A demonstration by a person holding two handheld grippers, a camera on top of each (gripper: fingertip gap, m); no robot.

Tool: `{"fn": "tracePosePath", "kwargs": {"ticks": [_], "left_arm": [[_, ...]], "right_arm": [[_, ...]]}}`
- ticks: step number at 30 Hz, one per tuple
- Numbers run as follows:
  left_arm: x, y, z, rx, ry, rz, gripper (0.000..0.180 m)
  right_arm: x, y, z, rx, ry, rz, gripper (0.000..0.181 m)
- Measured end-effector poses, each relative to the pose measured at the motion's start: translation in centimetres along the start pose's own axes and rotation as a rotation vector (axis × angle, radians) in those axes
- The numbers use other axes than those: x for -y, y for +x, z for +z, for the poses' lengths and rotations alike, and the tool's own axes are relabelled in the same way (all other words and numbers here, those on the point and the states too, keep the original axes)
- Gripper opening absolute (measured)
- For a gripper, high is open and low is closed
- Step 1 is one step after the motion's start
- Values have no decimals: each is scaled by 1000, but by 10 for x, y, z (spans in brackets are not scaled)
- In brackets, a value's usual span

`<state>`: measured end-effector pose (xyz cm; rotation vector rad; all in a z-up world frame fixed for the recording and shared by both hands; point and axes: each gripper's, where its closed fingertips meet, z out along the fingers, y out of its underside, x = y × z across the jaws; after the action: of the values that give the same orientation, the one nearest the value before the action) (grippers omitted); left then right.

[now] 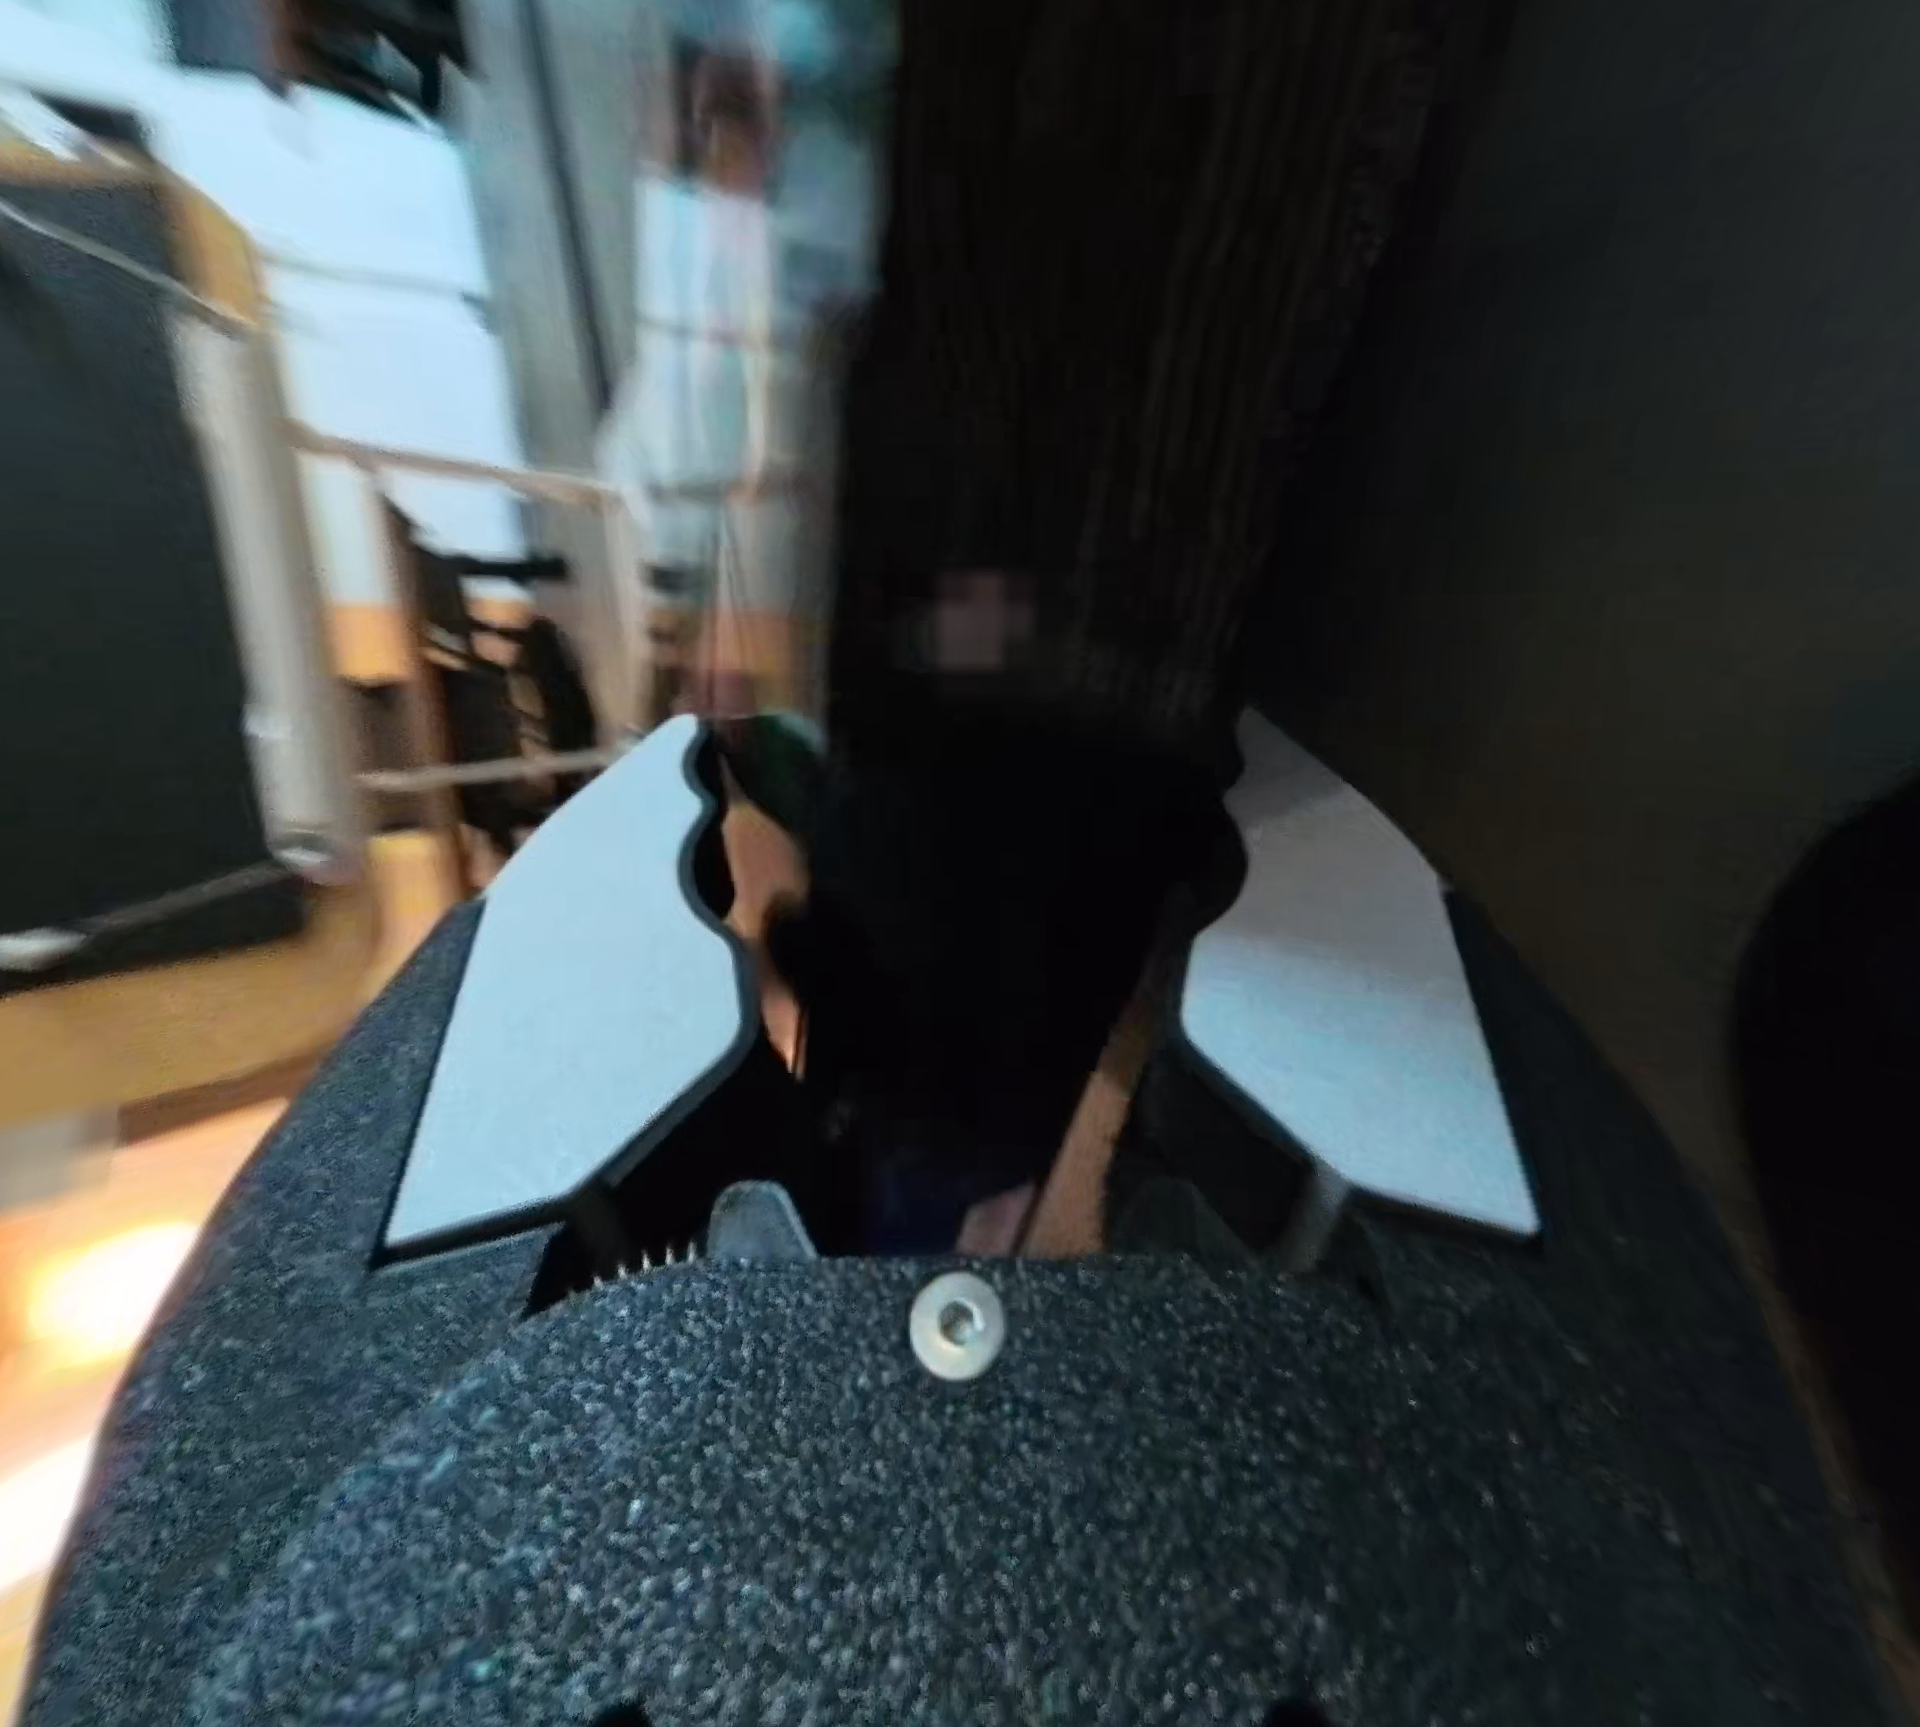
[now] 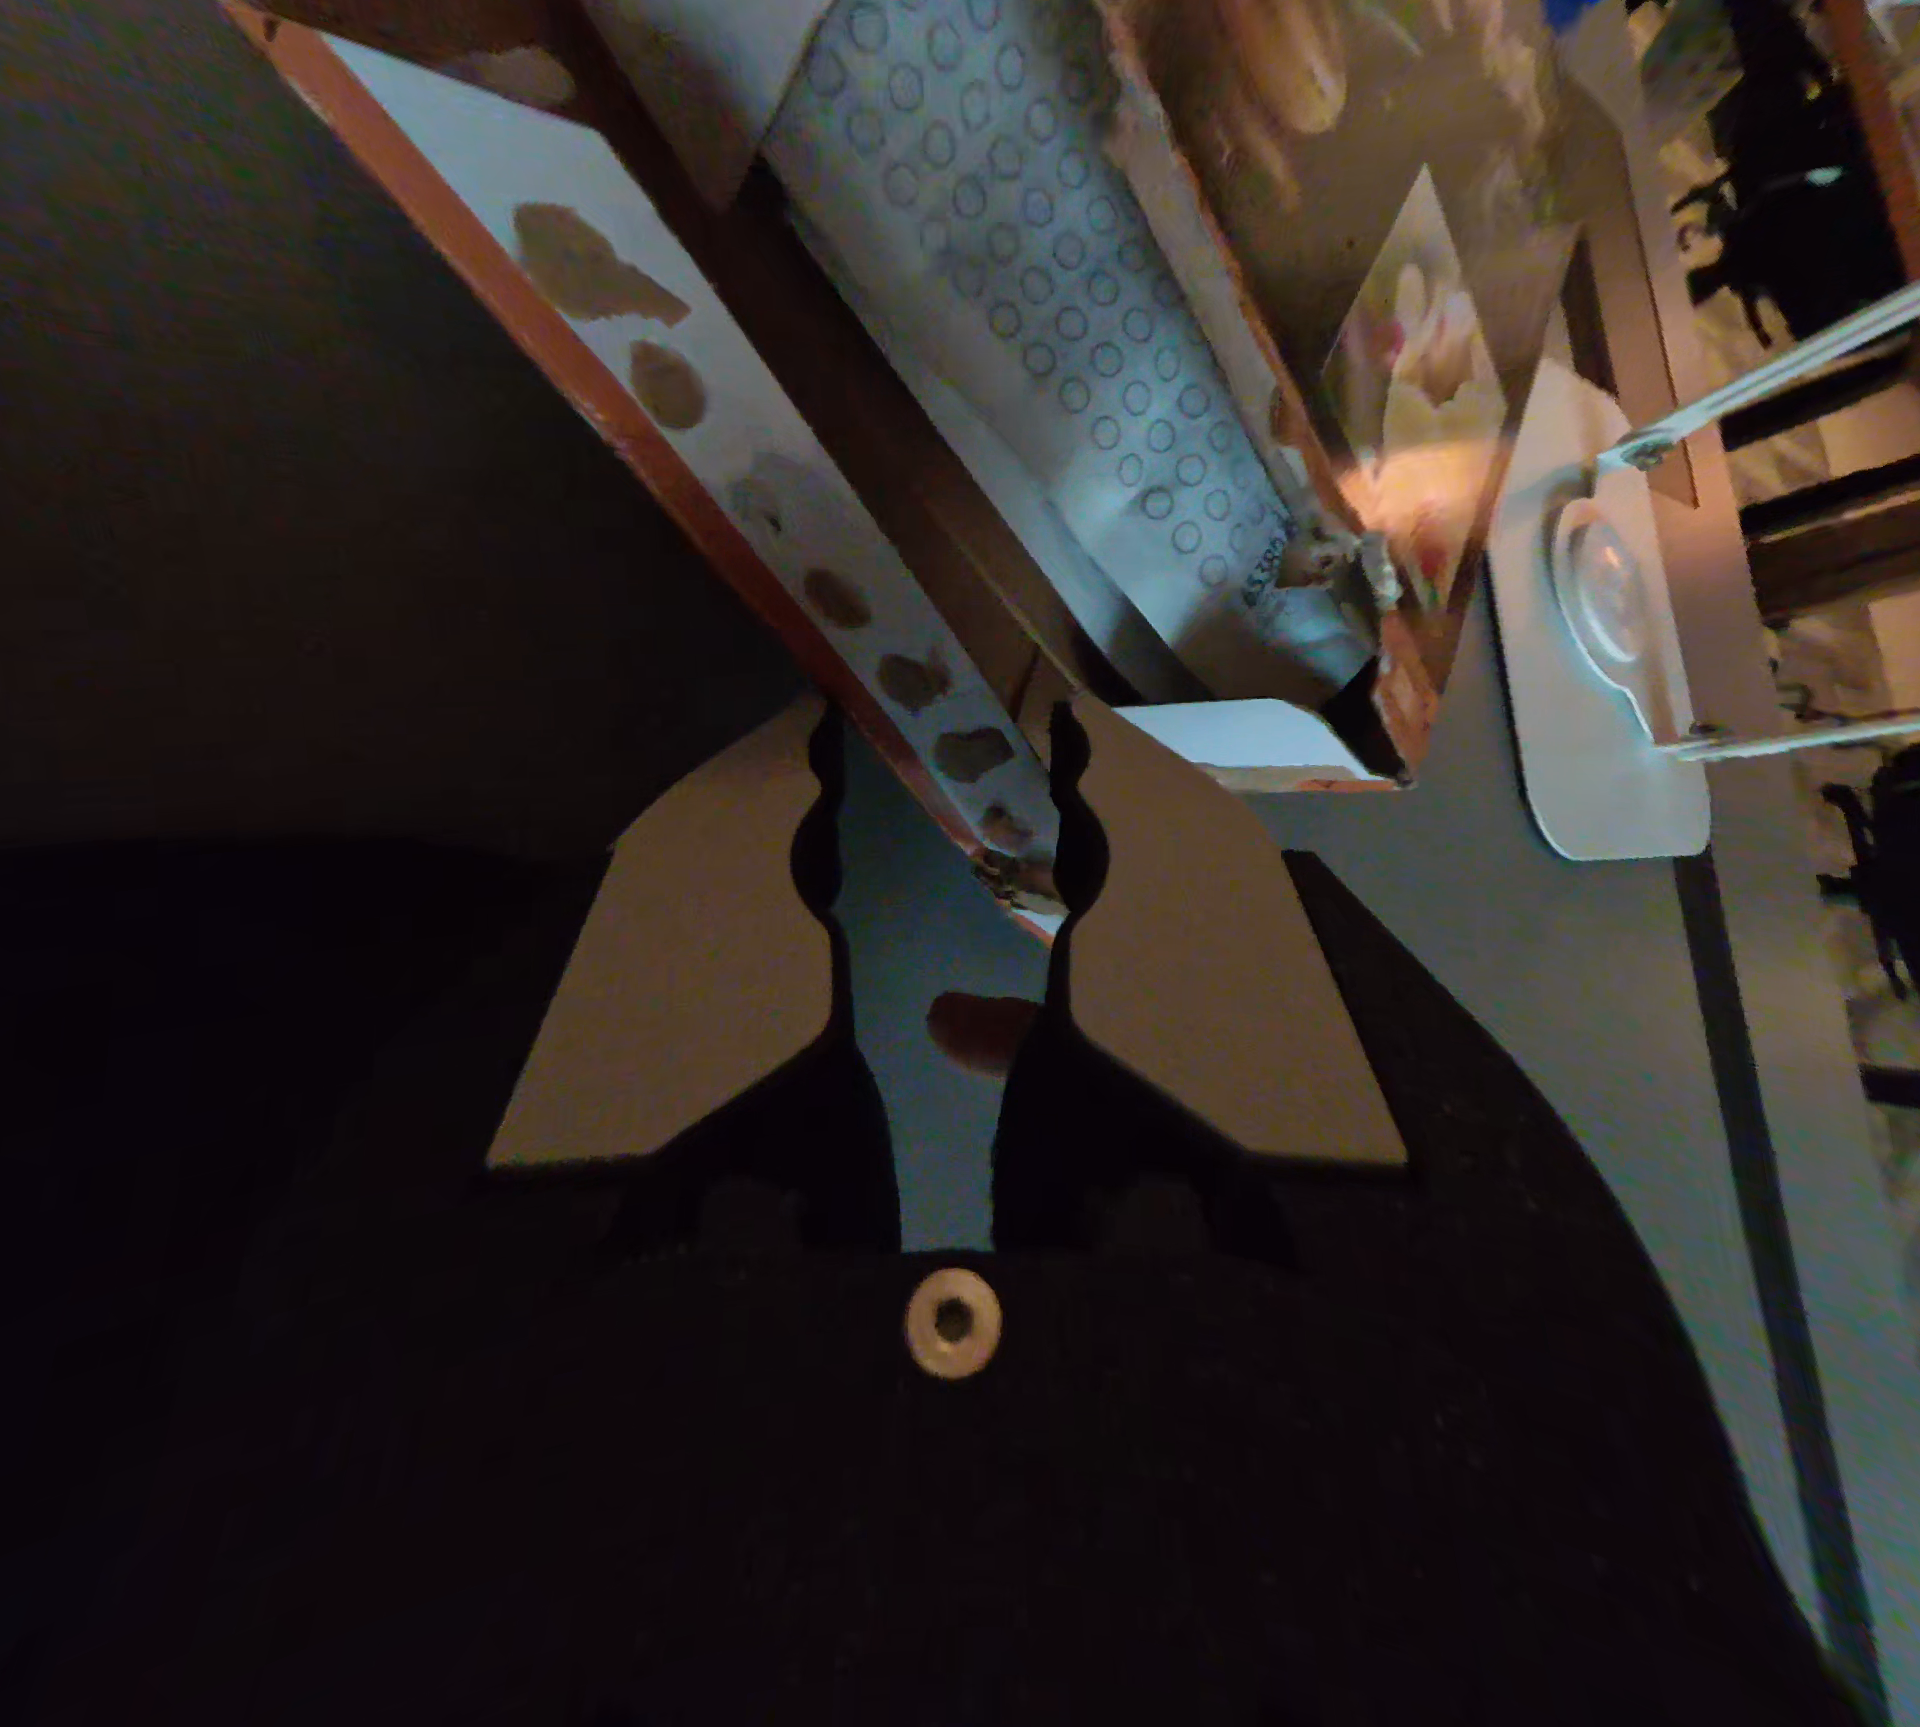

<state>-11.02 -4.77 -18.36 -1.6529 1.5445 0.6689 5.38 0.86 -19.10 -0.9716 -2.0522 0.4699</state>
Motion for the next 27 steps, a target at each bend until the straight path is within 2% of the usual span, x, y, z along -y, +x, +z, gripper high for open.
{"fn": "tracePosePath", "kwargs": {"ticks": [2, 4, 8, 11, 12, 15, 19, 21, 27], "left_arm": [[-7, 9, 1, -67, -26, -29, 91], [-9, 16, -3, -133, -29, -93, 84], [1, 5, -30, -214, 47, -287, 81], [19, -25, -50, -263, 98, -600, 86], [23, -37, -51, -254, 95, -723, 81], [31, -43, -33, -339, -37, -1020, 65], [29, -26, 2, -382, -158, -994, 64], [39, -28, 7, -394, -110, -1053, 60], [44, -25, 9, -396, -76, -1060, 62]], "right_arm": [[-1, 4, 7, -2, -23, 8, 38], [-2, 7, 12, -7, -34, -7, 39], [-5, 8, 18, 4, -34, 3, 39], [-9, 9, 19, -5, -45, -8, 39], [-10, 10, 19, -13, -48, -8, 39], [-15, 10, 15, -12, -86, 48, 38], [-26, 15, 5, -27, -87, 207, 25], [-34, 19, -1, -37, -79, 276, 25], [-28, 6, -14, 80, -47, 482, 32]]}}
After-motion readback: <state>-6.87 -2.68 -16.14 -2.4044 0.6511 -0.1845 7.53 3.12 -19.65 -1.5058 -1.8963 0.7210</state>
